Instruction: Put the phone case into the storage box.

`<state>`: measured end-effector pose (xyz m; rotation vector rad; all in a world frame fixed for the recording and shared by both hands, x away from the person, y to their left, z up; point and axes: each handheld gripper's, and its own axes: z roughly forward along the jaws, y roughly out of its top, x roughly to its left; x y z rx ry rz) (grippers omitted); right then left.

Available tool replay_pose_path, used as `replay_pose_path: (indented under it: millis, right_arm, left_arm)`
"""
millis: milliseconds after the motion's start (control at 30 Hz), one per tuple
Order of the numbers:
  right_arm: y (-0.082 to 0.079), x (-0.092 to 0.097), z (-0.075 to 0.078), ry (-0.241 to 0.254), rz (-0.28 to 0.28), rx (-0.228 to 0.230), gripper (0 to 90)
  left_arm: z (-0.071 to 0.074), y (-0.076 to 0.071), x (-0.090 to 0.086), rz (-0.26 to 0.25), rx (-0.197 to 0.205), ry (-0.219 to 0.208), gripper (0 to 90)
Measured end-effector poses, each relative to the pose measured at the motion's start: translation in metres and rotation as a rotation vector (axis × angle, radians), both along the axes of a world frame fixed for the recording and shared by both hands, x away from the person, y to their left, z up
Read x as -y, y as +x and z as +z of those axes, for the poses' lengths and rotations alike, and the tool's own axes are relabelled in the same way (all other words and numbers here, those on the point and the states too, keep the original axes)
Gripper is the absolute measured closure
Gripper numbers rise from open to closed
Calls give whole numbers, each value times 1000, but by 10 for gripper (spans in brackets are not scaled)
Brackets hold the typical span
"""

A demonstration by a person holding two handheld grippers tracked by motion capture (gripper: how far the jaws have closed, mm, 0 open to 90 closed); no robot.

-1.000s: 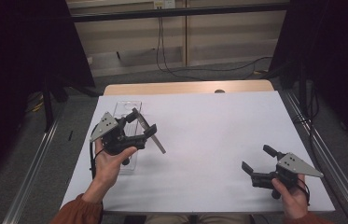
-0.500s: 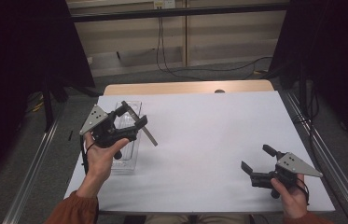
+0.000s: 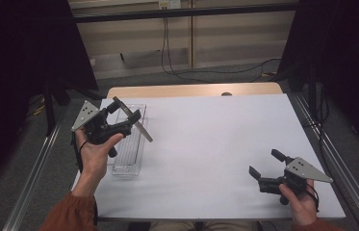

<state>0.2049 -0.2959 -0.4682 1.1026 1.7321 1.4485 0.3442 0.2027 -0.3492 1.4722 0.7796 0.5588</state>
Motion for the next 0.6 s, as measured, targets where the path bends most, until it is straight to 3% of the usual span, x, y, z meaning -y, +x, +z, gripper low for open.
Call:
replay_pose_path:
  millis: [267, 600]
  right_arm:
    - [0, -1, 0, -5, -20, 2, 10]
    - [0, -1, -1, -28, -2, -4, 14]
  left_arm:
    - [3, 10, -7, 42, -8, -3, 140]
    - [2, 24, -14, 87, -20, 5, 139]
